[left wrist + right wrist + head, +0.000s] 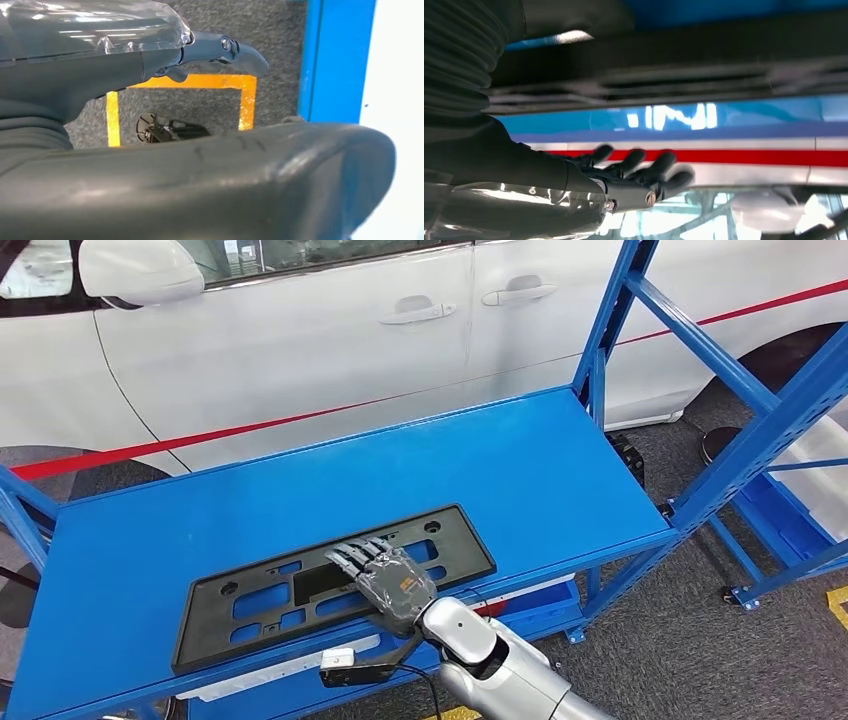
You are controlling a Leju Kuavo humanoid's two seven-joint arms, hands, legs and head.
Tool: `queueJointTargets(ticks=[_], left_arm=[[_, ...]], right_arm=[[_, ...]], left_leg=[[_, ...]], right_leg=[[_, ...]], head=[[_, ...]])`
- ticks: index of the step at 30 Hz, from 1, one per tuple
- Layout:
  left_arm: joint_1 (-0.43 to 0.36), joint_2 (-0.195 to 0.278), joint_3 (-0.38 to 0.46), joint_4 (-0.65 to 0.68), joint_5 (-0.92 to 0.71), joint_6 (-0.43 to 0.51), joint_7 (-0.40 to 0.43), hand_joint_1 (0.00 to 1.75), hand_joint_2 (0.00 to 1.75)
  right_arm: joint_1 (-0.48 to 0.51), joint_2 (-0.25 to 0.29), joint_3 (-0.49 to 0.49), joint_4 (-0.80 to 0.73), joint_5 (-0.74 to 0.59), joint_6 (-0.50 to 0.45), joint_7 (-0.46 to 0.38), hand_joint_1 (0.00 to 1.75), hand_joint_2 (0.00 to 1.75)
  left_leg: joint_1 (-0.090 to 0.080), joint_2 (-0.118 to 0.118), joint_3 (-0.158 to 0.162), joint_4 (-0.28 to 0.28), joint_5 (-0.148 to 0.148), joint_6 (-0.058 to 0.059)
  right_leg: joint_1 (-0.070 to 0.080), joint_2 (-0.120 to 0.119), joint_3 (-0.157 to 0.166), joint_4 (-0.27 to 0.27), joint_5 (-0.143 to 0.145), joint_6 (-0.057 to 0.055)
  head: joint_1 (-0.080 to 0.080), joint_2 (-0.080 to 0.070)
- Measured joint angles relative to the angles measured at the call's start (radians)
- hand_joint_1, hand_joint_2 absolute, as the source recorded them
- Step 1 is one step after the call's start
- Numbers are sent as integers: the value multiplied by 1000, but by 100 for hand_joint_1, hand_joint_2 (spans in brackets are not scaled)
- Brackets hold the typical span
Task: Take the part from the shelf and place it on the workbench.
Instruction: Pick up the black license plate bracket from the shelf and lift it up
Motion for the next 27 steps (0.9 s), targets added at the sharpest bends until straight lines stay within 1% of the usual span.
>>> queueJointTargets(ticks=[1,2,3,4,5,7,8,9,10,11,13,14,15,16,17,18,19,20,21,22,24,25,26,27], left_arm=[[2,-2,0,2,3,2,-1,0,0],[4,-4,0,3,9,3,0,0,0],[4,-5,0,4,14,4,1,0,0],[3,-8,0,4,19,5,4,0,0],[2,-12,0,4,22,7,8,0,0],[0,-20,1,3,27,7,17,0,0],[0,-25,1,3,29,5,22,0,0],[1,-29,1,1,31,3,25,0,0],[2,-33,1,0,32,1,27,0,0],[3,-37,1,-2,32,-1,29,0,0],[4,-42,1,-5,32,-6,30,0,0],[5,-43,1,-6,33,-9,31,0,0],[6,-45,1,-7,34,-12,33,0,0],[8,-47,1,-10,36,-15,35,0,0],[8,-50,1,-13,39,-18,37,0,0],[9,-54,1,-18,43,-21,40,0,0],[9,-58,1,-24,46,-24,44,0,0],[10,-61,1,-29,49,-27,48,0,0],[10,-65,1,-36,53,-29,53,0,0],[10,-68,1,-43,57,-31,58,0,0],[12,-77,2,-63,72,-36,73,0,0],[14,-83,3,-76,80,-41,82,0,0],[17,-92,4,-93,90,-47,95,0,0],[22,-100,6,-114,99,-55,108,0,0]], right_arm=[[-2,6,2,10,6,8,5,175,175],[-7,12,4,18,14,16,10,175,175],[-12,18,6,26,23,25,17,175,175],[-18,24,8,32,35,37,26,175,175],[-24,30,9,38,47,49,33,175,175],[-34,39,11,51,67,67,45,175,175],[-39,44,11,57,74,74,49,175,175],[-43,48,12,63,78,78,52,175,175],[-47,52,12,68,80,81,54,175,175],[-50,54,12,73,80,82,55,175,175],[-52,57,12,85,81,85,55,175,175],[-52,58,12,91,82,86,55,175,175],[-53,60,12,96,84,88,55,175,175],[-55,63,12,100,87,91,55,175,175],[-57,66,12,103,90,93,55,175,175],[-59,70,12,105,93,96,55,175,175],[-61,74,12,106,96,98,55,175,175],[-62,78,12,108,97,98,55,175,175],[-62,82,12,109,97,98,54,175,175],[-62,85,12,109,94,97,53,175,175],[-59,91,8,104,42,87,36,175,175],[-55,94,2,92,-13,83,21,175,175],[-51,96,-10,67,-103,79,0,175,175],[-46,97,-25,28,-218,80,-20,175,175]], left_leg=[[0,0,12,-30,27,2],[0,0,41,-93,65,5],[-1,1,74,-165,97,9],[-3,1,103,-227,120,14],[-4,0,120,-265,130,19],[-8,-1,126,-282,131,27],[-6,0,127,-285,134,33],[-4,0,129,-288,138,39],[-2,1,130,-293,142,46],[0,2,131,-296,145,51],[0,3,130,-297,145,55],[-1,3,130,-296,145,55],[-1,2,130,-296,145,55],[-1,2,132,-296,144,55],[-1,1,134,-296,143,53],[-1,-1,137,-296,142,51],[-3,-2,138,-294,139,47],[-5,-3,138,-292,137,43],[-6,-4,138,-292,136,37],[-7,-4,137,-291,136,31],[-4,-3,137,-287,130,22],[-3,-2,131,-269,116,18],[-2,-1,117,-231,91,14],[0,0,93,-173,59,10]], right_leg=[[0,1,1,1,-1,0],[1,2,2,2,-2,2],[2,3,2,4,-3,4],[3,4,2,6,-4,7],[5,5,2,7,-5,12],[6,5,1,6,-3,24],[6,5,1,5,-2,30],[5,4,-1,11,-8,36],[5,4,-10,33,-24,41],[4,3,-29,77,-52,45],[3,3,-90,210,-118,50],[2,3,-116,266,-137,52],[1,3,-127,290,-137,53],[0,2,-120,276,-118,52],[-1,2,-92,223,-85,50],[-1,2,-55,150,-51,46],[0,1,-20,81,-27,42],[2,1,4,31,-13,38],[5,2,15,7,-10,34],[7,2,16,2,-12,30],[5,2,19,-4,-9,18],[3,1,22,-8,-7,12],[1,0,25,-12,-5,6],[2,0,27,-13,-6,1]], head=[[0,0],[0,0],[0,0],[0,0],[0,0],[0,0],[0,0],[0,0],[0,0],[1,0],[1,0],[1,0],[1,0],[1,0],[1,0],[1,0],[1,0],[1,0],[0,0],[0,0],[0,0],[0,0],[0,0],[0,0]])
